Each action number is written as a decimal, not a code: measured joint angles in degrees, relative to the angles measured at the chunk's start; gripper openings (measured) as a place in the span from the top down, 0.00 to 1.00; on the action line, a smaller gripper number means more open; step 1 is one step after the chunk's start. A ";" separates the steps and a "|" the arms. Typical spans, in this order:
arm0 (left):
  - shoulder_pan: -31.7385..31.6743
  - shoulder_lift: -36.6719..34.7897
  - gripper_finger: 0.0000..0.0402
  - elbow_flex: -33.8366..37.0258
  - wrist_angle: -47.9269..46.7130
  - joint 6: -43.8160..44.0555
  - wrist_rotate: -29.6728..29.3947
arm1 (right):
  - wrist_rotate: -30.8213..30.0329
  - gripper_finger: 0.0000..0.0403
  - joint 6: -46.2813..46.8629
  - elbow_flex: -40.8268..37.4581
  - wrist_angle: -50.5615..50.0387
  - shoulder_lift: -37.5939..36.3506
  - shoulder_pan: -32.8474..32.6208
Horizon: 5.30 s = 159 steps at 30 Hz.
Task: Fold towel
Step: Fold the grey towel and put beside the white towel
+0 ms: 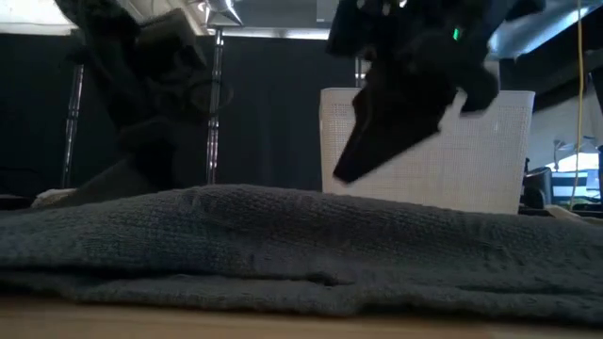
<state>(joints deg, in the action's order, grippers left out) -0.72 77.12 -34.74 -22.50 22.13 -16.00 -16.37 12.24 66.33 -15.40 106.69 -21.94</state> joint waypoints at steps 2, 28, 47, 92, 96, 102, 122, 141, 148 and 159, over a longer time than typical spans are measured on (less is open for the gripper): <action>0.89 -1.13 0.65 -2.26 -1.85 0.08 0.98 | 1.33 0.65 0.45 1.05 -1.38 -1.78 -1.56; 51.46 14.03 0.65 -21.00 14.64 8.19 -5.31 | 9.73 0.65 15.75 1.40 21.11 -1.75 -20.54; 62.73 27.72 0.65 -35.07 -31.56 40.19 9.85 | -0.12 0.65 19.09 1.40 13.82 -1.42 -24.53; 62.45 27.50 0.96 -27.85 -23.41 41.18 9.10 | 3.75 0.89 24.92 1.40 -8.63 4.24 -25.34; 62.45 27.52 0.97 -27.83 -23.39 40.83 9.02 | 3.88 0.98 24.92 1.40 -8.70 4.24 -25.34; 62.55 27.29 0.98 -27.79 -23.27 41.21 7.18 | 3.46 0.99 26.22 1.40 -9.20 3.72 -25.34; 62.58 7.88 0.99 -32.94 -35.52 44.60 -24.02 | -14.25 1.00 31.36 12.65 -30.96 -5.58 -28.70; 54.69 -18.67 0.99 -32.96 -57.32 38.79 -60.38 | -39.76 1.00 28.16 12.65 -49.76 -22.36 -10.96; 48.96 -25.69 0.99 -32.90 -63.59 34.41 -64.27 | -47.16 1.00 21.84 12.65 -50.76 -28.37 -0.72; 44.98 -30.70 0.99 -32.66 -63.63 28.79 -64.17 | -50.04 1.00 9.09 12.65 -47.41 -32.70 5.47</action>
<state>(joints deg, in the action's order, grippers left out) 44.27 46.43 -67.40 -86.13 50.92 -80.17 -66.40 21.33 78.98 -62.82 74.00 -16.48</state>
